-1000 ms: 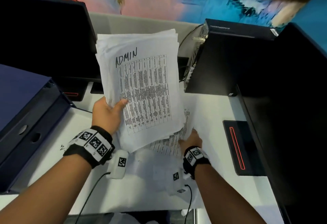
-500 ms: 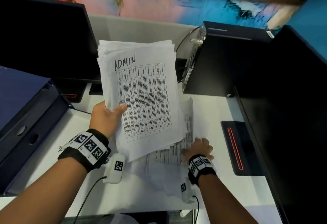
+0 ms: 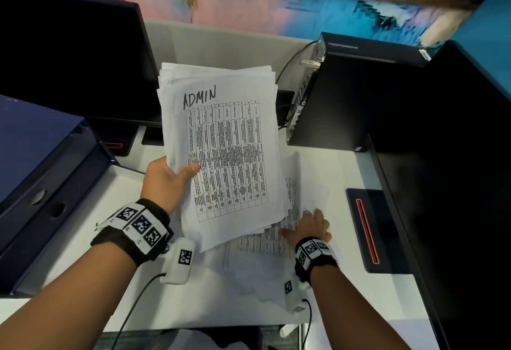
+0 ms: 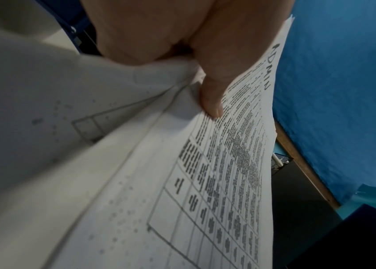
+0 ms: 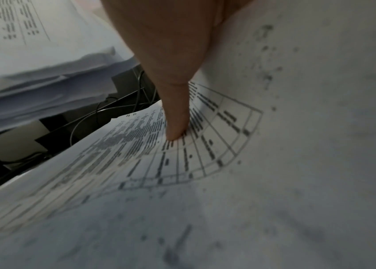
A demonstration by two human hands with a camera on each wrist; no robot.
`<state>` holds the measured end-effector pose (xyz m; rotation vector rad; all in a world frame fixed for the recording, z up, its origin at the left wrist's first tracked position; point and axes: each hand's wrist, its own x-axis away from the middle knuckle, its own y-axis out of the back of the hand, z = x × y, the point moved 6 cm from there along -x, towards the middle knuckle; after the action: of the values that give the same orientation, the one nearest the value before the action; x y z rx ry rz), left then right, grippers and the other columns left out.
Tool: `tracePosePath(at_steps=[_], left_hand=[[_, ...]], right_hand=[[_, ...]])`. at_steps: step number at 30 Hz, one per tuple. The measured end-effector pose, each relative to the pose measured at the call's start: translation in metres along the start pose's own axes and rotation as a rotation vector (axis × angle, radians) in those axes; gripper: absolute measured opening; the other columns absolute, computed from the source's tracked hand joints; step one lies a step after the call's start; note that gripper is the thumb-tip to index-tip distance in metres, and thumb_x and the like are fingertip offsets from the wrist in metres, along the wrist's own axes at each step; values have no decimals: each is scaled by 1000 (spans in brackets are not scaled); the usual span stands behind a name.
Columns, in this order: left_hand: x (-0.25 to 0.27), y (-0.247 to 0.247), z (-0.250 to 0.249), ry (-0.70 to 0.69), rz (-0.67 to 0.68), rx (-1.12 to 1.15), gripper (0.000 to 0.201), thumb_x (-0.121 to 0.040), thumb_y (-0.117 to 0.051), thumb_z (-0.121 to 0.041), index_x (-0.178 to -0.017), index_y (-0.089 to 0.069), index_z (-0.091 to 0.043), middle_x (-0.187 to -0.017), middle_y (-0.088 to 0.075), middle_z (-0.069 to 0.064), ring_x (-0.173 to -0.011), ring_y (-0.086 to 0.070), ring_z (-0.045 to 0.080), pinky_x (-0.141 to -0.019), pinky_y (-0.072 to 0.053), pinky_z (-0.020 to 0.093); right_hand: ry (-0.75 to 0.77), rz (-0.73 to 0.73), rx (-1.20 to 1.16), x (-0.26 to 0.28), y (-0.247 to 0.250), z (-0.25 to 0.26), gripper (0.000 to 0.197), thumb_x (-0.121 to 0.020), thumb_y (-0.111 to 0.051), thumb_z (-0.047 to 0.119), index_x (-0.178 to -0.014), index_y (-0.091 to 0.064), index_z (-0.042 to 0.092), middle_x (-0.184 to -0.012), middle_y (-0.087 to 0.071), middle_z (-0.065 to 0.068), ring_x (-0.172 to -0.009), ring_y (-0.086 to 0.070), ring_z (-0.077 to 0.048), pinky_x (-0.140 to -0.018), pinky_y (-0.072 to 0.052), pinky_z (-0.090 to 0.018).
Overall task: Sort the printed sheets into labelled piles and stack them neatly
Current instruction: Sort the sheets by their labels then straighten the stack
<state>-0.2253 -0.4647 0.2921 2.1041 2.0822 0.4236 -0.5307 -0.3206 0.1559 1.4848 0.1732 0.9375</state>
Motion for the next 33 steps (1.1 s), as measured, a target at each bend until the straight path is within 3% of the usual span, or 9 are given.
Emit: tracePosePath(at_steps=[10,13,17,20,23,25,27,30,33], left_hand=[[3,-4,4,39,13,-53,22,-85,-76,-24,-95,-69,-5,-76,-70,3,-65,-65,17,-65,-51,27],[8,-13,18,158,30,-90,22,-85,-76,-23,-95,-68,-5,-80,-71,9,-71,-68,26,-67,-54,30],[16,-40,53,365,130,-283,33,-88,-73,-29,-102,-63,0,-92,-69,13,-83,-67,32,-73,-56,34],[20,-59,82,396,191,-395,33,-90,-71,-30,-96,-60,0,-95,-67,14,-89,-67,34,-72,-54,32],[27,-70,96,425,198,-460,56,-92,-67,-34,-133,-51,-1,-125,-63,19,-113,-61,36,-93,-52,40],[27,-72,97,408,179,-468,63,-92,-66,-33,-143,-43,-4,-137,-56,18,-123,-57,36,-99,-49,41],[25,-70,103,394,151,-418,50,-88,-68,-35,-131,-57,-11,-128,-63,15,-113,-64,36,-95,-54,44],[23,-63,108,427,115,-250,23,-86,-64,-35,-95,-69,-14,-89,-73,5,-84,-70,28,-80,-60,43],[21,-61,93,422,127,-198,34,-102,-44,-33,-92,-62,-6,-91,-64,8,-92,-60,25,-88,-49,38]], right_hand=[[7,1,-441,1,19,4,89,-84,-70,8,-151,-15,24,-125,-59,-18,-109,-61,-35,-92,-53,-39],[-8,-112,-529,9,62,-4,72,-86,-67,9,-145,-30,31,-113,-60,-15,-103,-61,-35,-91,-53,-40],[97,-362,-374,28,147,-1,30,-91,-64,22,-120,-58,17,-102,-67,-14,-83,-55,-24,-77,-47,-27],[168,-525,-418,43,199,4,27,-92,-63,30,-112,-62,13,-96,-66,-13,-83,-52,-23,-73,-43,-27],[247,-620,-621,51,221,6,20,-87,-69,28,-104,-65,17,-87,-68,-2,-82,-63,-21,-74,-53,-27],[274,-542,-750,45,210,7,20,-86,-71,21,-105,-67,15,-85,-66,4,-71,-62,-8,-64,-49,-16],[251,-394,-826,32,177,9,19,-85,-72,18,-103,-67,13,-87,-68,4,-73,-65,-9,-64,-54,-20],[154,-185,-841,8,112,12,31,-84,-73,17,-114,-65,13,-107,-72,-6,-98,-69,-26,-90,-56,-40],[144,-45,-680,2,61,25,55,-93,-60,7,-144,-41,8,-144,-49,-10,-132,-48,-26,-109,-36,-29]])
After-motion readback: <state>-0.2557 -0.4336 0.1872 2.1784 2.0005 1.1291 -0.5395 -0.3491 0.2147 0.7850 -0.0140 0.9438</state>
